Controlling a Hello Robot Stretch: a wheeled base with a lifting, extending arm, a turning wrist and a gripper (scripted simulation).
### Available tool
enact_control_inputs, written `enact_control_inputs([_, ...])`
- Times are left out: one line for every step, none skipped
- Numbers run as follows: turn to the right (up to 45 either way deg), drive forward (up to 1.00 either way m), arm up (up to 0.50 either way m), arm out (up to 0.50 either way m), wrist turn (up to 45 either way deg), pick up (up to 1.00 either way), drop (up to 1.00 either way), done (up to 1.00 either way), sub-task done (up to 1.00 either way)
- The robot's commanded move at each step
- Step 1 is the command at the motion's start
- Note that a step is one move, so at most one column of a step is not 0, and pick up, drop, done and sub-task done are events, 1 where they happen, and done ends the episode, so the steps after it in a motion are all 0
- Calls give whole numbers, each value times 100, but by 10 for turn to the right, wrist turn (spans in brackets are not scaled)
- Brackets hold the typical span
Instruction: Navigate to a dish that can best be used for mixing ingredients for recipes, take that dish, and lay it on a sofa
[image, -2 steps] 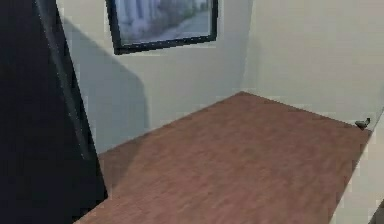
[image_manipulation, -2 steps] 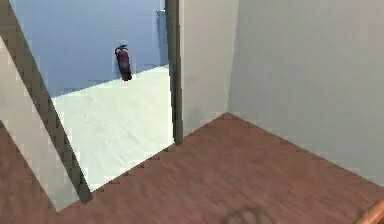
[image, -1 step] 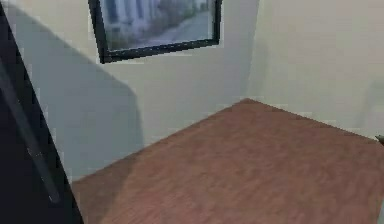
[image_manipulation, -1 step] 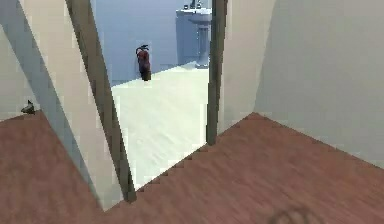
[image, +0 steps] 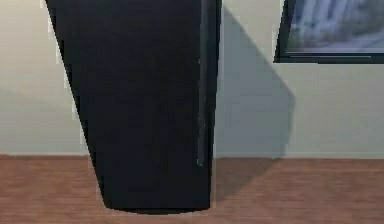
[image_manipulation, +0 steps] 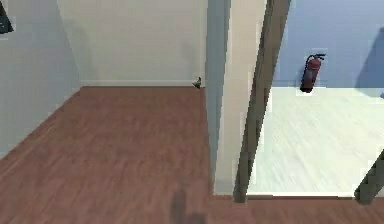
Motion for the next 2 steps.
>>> enact_control_inputs([-420, 0, 0, 0, 0, 0, 0, 0, 0])
enact_control_inputs([0, 50, 0, 0, 0, 0, 0, 0, 0])
